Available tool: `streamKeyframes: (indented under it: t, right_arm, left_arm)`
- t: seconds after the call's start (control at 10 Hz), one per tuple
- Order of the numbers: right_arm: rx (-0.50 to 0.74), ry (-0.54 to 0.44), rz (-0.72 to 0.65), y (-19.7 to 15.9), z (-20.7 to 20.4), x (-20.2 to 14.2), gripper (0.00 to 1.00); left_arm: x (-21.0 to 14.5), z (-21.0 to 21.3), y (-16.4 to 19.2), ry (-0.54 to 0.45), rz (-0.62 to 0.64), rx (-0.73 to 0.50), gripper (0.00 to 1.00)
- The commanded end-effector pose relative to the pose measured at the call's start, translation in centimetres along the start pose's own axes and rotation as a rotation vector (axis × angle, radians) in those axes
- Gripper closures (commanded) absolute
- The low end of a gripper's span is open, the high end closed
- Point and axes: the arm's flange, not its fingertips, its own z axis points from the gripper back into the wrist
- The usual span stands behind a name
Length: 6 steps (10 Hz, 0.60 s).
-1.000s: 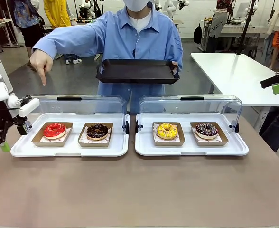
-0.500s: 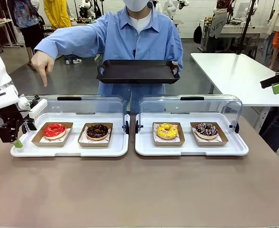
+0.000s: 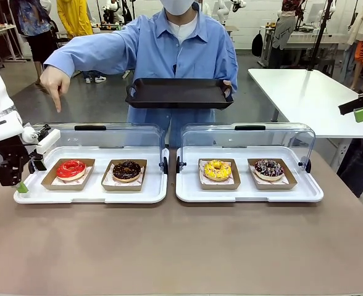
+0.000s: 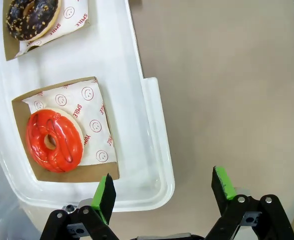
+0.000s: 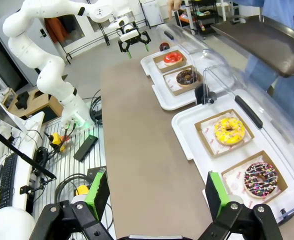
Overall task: Provide the desired donut to the person.
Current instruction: Pick up and lift the Paper togo box containing the Donut pointed at by the person.
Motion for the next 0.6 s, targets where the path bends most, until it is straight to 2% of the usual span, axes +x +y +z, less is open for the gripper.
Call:
streamKeyframes:
  t: [0.0, 0.3, 0.5]
  right_arm:
    - [0.007, -0.009, 0.006, 0.0, -0.1, 0.1, 0.0]
    - [0.007, -0.009, 0.006, 0.0, -0.1, 0.1, 0.0]
    - [0.007, -0.009, 0.006, 0.0, -0.1, 0.1, 0.0]
  left_arm:
    - [-0.2, -1.0, -0.2, 0.024, -0.022, 0.015, 0.0]
    - [-0.1, -3.9, 0.6, 0.106, -0.033, 0.045, 0.0]
    - [-0.3, -5.2, 1.6, 0.113, -0.03, 0.065, 0.0]
